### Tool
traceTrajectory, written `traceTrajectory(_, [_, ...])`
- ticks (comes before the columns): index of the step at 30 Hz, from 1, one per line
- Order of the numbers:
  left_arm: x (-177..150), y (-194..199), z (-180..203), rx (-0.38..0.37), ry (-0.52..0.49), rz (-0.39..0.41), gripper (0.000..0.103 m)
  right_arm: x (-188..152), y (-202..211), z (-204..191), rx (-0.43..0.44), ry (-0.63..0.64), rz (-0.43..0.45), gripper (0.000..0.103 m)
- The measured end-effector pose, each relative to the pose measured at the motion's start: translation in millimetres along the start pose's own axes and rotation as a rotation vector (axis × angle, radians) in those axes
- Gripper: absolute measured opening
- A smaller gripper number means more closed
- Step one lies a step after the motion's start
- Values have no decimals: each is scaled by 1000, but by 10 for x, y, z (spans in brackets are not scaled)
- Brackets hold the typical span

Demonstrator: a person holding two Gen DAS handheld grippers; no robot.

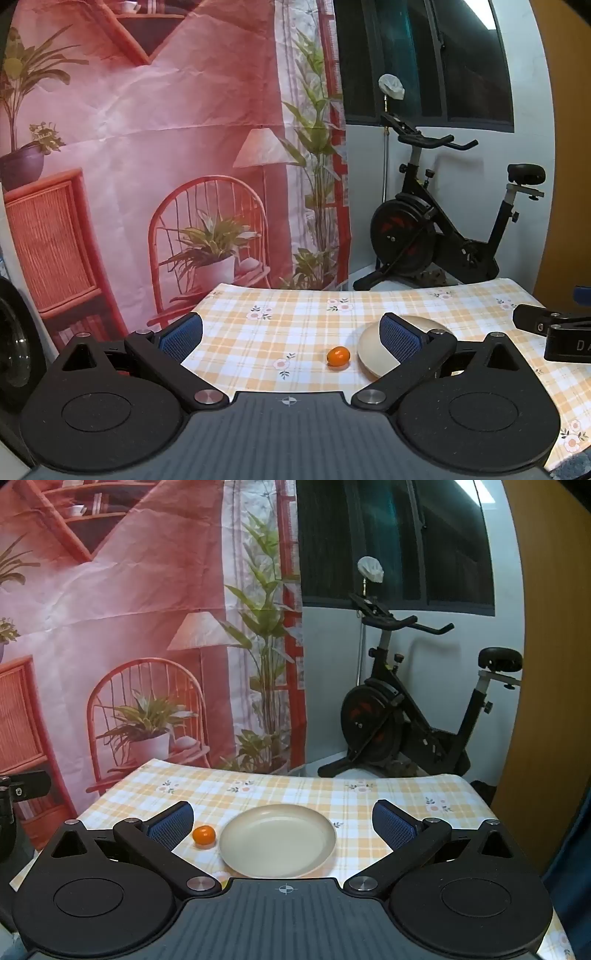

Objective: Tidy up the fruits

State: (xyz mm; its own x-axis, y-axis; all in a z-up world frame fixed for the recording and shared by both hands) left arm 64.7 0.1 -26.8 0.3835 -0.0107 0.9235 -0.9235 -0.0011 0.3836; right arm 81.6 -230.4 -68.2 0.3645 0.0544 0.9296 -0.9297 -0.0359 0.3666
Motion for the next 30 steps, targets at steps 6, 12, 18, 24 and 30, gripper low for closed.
traceTrajectory(6, [23, 15, -31, -2, 7, 16, 103, -2, 3, -3, -2, 6, 1, 103])
traceTrajectory(12, [37, 126, -65, -3, 3, 30, 103, -6, 11, 5, -3, 7, 2, 103])
traceTrajectory(18, [22, 71, -29, 5, 5, 40, 103, -12, 12, 11, -3, 9, 3, 103])
traceTrajectory(24, [28, 72, -31, 7, 7, 49, 103, -7, 28, 3, -4, 8, 5, 103])
traceTrajectory(30, [21, 76, -16, 7, 6, 54, 103, -18, 20, 12, -4, 7, 5, 103])
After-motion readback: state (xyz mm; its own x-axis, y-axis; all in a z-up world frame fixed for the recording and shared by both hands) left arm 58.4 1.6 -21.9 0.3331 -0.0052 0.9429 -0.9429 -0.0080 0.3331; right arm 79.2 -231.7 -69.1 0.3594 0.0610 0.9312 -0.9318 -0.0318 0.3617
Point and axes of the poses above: each gripper's, at about its wrist camera, not at the fingertips, and y roughly against the way its jaws point, z to its right, x to its top, the point moved 7 cm from there along -y, roughly the way its jaws point, and after that the axes turned 7 degrees about y, right-handed, at the moved point
